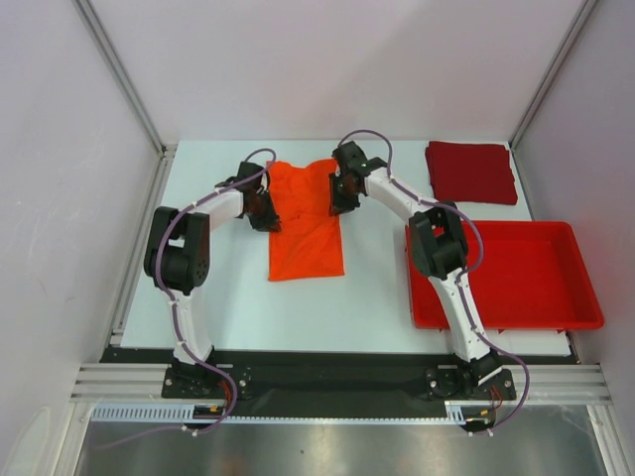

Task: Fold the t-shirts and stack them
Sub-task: Fold the tshirt

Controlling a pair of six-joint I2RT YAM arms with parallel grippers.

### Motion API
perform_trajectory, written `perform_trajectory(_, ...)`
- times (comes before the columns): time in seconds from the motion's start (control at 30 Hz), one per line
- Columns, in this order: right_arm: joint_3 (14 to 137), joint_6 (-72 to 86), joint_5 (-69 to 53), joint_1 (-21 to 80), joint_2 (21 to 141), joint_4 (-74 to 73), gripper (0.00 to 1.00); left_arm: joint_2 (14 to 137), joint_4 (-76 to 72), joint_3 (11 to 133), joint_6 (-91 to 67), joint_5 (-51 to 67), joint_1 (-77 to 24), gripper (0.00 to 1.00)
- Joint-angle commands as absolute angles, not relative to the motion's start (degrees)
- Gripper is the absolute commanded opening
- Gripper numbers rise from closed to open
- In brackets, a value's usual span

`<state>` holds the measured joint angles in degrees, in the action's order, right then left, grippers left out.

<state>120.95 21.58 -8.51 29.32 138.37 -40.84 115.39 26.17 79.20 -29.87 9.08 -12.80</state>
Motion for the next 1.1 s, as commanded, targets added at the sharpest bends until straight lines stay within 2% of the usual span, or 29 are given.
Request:
perform_trajectory(0.0, 124.97, 20.75, -8.88, 29.62, 139.04, -40.6, 0.25, 115.14, 26.1, 81.3, -28.48, 7.56, -12.92, 0.15)
perform_trajectory(0.07, 126.91, 20.74, -7.57, 29.44, 139.66, -43.5, 0.34, 114.18, 26.72, 81.39, -28.04, 7.47, -12.92, 0.15)
perform_trajectory(0.1, 126.74, 20.74, -6.86, 29.53, 139.05, -44.38, 0.43, 113.73, 27.07, 81.39, -27.95, 7.38, -12.92, 0.16)
perform_trajectory(0.13, 124.91, 20.66, -6.42, 29.36, 138.17, -45.95, 0.45, 112.86, 27.59, 81.39, -27.95, 7.21, -13.01, 0.18)
perform_trajectory(0.2, 120.7, 20.13, -6.07, 29.44, 133.09, -45.88, 0.53, 109.79, 28.21, 80.95, -27.95, 7.03, -12.92, 0.26)
perform_trajectory(0.23, 114.41, 19.87, -6.06, 29.53, 131.07, -45.1, 0.56, 108.56, 29.17, 80.69, -27.6, 6.68, -13.01, 0.3)
perform_trajectory(0.27, 111.21, 19.69, -6.41, 29.44, 125.74, -44.22, 0.57, 107.33, 29.7, 80.42, -27.34, 5.72, -13.01, 0.41)
perform_trajectory(0.37, 99.11, 18.64, -8.26, 29.44, 118.67, -41.84, 0.66, 101.35, 32.43, 78.58, -26.11, 3.79, -12.92, 0.53)
perform_trajectory(0.47, 91.18, 19.24, -12.64, 29.0, 112.86, -41.75, 0.67, 95.64, 34.8, 74.98, -25.66, 2.55, -12.92, 0.58)
perform_trajectory(0.6, 81.16, 21.97, -19.76, 29.53, 107.15, -36.23, 0.69, 89.22, 34.81, 64.73, -27.59, 5.62, -12.92, 0.58)
perform_trajectory(0.77, 74.98, 24.96, -24.17, 31.55, 104.59, -30.07, 0.7, 82.28, 32.96, 54.24, -30.67, 9.66, -13.01, 0.58)
perform_trajectory(1.07, 67.59, 32.69, -24.87, 31.55, 106.17, -21.01, 0.69, 82.88, 25.76, 46.41, -36.56, 15.11, -12.13, 0.6)
